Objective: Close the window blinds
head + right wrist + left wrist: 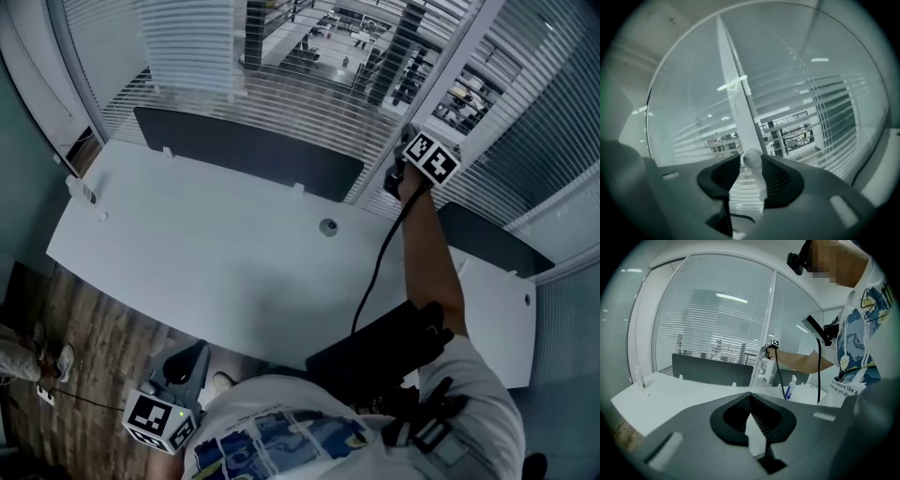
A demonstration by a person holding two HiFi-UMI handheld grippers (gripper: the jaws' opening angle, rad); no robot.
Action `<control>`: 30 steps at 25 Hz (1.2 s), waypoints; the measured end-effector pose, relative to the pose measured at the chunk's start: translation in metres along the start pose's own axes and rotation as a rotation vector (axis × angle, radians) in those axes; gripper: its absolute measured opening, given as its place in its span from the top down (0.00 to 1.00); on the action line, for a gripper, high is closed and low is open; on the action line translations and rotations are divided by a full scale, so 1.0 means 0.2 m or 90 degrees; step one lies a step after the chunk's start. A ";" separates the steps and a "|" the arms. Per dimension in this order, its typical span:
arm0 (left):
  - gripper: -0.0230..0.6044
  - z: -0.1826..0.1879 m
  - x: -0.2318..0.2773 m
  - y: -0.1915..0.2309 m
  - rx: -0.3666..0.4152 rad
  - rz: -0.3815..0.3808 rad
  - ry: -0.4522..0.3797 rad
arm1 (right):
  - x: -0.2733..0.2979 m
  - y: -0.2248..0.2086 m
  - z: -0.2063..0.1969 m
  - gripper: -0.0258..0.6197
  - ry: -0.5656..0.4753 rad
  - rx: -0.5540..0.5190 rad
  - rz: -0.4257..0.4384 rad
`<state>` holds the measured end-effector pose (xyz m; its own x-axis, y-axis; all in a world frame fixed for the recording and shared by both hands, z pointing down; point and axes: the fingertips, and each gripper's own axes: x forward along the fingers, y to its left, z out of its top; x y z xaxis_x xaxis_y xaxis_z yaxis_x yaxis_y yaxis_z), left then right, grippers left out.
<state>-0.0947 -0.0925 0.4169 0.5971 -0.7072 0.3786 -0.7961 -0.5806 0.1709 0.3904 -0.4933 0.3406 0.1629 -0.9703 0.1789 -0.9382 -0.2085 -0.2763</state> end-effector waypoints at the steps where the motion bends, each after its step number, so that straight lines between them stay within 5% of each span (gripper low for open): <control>1: 0.95 0.00 0.00 -0.01 0.002 -0.002 -0.001 | 0.00 -0.01 0.01 0.75 0.004 0.030 0.001; 5: 0.95 0.00 0.00 -0.01 0.001 -0.001 -0.001 | 0.03 -0.03 0.00 0.77 0.020 0.066 -0.025; 8: 0.95 -0.02 -0.01 0.00 0.003 0.000 -0.001 | 0.03 -0.03 0.00 0.77 0.019 0.019 -0.047; 10: 0.95 -0.01 -0.01 0.00 0.001 0.004 0.000 | 0.03 -0.02 0.00 0.77 0.024 -0.071 -0.074; 17: 0.95 0.00 -0.01 0.02 -0.006 0.007 0.006 | 0.05 0.06 -0.01 0.77 0.037 -0.548 -0.177; 20: 0.95 0.00 0.00 0.03 -0.009 0.007 0.009 | 0.07 0.05 -0.04 0.77 0.046 -0.630 -0.191; 23: 0.95 -0.02 0.00 0.03 -0.007 0.000 0.008 | 0.05 0.06 -0.02 0.77 0.027 -0.545 -0.166; 30: 0.95 0.00 0.02 0.01 -0.003 -0.007 0.006 | 0.03 -0.01 -0.04 0.77 0.009 -0.075 -0.039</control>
<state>-0.0941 -0.0968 0.4189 0.6044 -0.6972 0.3856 -0.7903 -0.5857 0.1798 0.3896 -0.4970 0.3500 0.2182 -0.9540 0.2054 -0.9559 -0.2514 -0.1520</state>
